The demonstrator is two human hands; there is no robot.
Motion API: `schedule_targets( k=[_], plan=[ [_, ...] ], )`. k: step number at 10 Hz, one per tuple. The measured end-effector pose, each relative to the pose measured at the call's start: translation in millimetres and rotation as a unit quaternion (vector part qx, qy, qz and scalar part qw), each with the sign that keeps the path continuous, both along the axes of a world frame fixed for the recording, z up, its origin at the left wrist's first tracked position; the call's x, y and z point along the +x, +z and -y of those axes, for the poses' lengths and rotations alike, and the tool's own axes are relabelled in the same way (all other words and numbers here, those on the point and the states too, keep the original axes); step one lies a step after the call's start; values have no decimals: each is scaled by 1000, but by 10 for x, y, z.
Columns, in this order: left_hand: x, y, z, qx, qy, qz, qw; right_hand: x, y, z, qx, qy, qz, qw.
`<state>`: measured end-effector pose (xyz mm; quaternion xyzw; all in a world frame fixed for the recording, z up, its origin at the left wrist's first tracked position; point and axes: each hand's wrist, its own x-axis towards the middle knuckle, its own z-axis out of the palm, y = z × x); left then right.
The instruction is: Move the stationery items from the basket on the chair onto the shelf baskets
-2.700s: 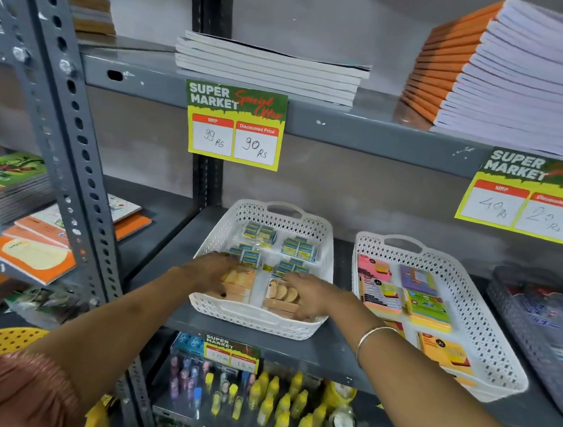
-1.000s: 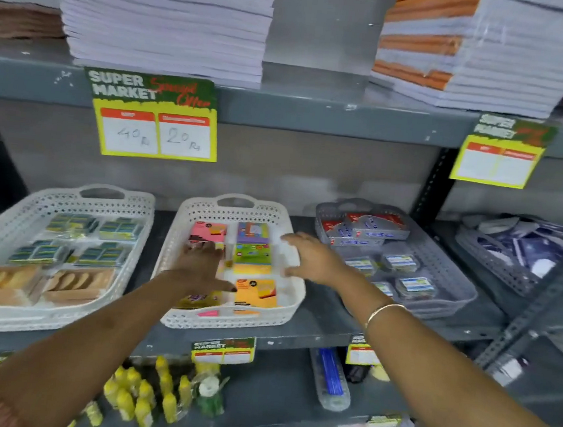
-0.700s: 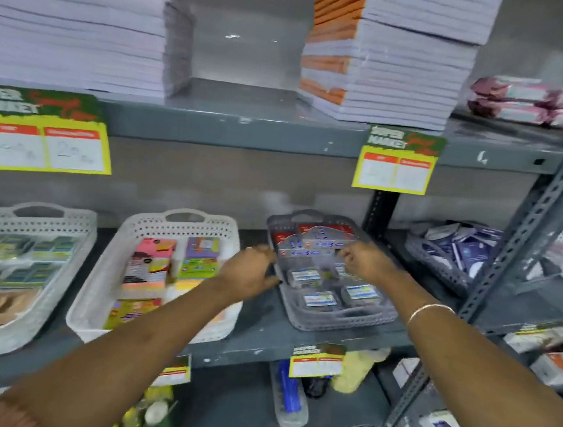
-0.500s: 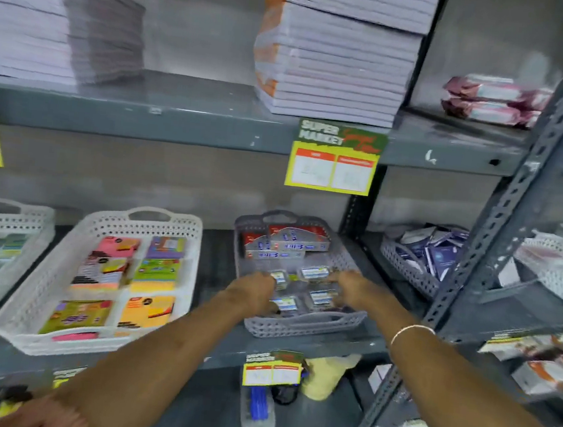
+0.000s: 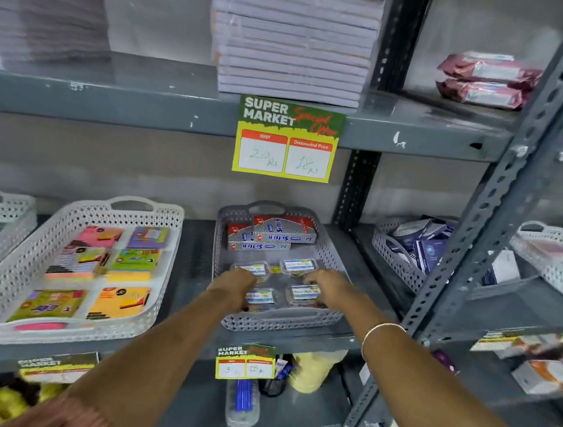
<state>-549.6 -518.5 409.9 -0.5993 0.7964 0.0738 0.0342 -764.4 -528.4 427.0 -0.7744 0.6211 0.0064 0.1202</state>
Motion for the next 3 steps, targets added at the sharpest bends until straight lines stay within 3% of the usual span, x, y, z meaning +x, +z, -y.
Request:
schedule_targets(
  k=[1, 3],
  plan=[
    [9, -5, 25, 1, 7, -7, 1000, 6, 22, 4, 9, -5, 15, 1000],
    [26, 57, -83, -12, 19, -60, 998, 87, 128, -86, 10, 1, -42, 999]
  ],
)
